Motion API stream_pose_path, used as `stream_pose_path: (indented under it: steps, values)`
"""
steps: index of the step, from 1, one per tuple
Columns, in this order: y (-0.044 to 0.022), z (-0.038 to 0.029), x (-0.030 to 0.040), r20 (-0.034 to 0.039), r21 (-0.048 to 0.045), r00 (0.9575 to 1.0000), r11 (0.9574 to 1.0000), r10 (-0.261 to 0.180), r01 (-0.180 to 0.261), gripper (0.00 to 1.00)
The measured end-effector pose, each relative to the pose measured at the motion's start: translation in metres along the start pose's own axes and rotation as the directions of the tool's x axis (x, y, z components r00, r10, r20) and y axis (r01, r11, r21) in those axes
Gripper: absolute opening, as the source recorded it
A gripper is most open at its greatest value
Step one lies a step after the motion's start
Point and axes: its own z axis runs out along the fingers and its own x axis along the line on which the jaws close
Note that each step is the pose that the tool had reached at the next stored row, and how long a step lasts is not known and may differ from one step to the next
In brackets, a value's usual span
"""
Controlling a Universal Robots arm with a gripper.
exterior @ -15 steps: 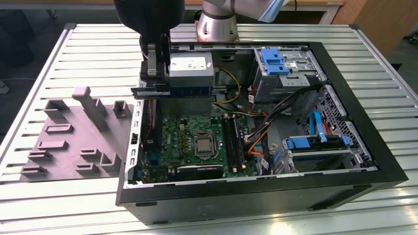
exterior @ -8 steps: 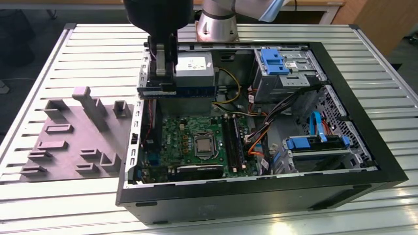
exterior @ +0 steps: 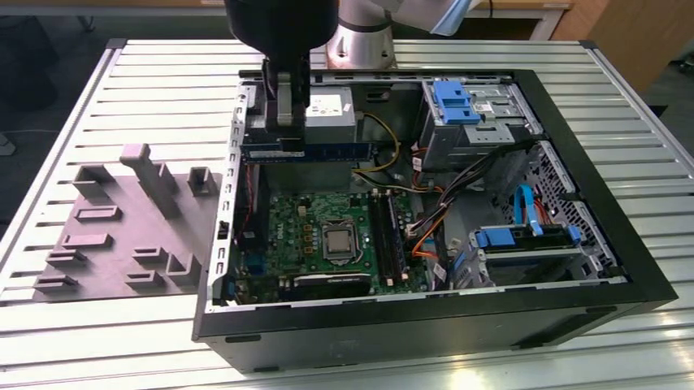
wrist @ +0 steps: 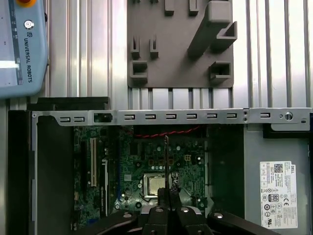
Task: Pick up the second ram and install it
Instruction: 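Pick up the second ram and move it above second insertion slot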
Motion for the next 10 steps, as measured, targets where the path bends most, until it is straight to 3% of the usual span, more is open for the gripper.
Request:
stream_pose_path:
  steps: [10]
  values:
    - [-0.0079, 0.0002, -0.0002, -0.0001, 0.0, 1.0, 1.0, 0.0, 0.0, 0.12]
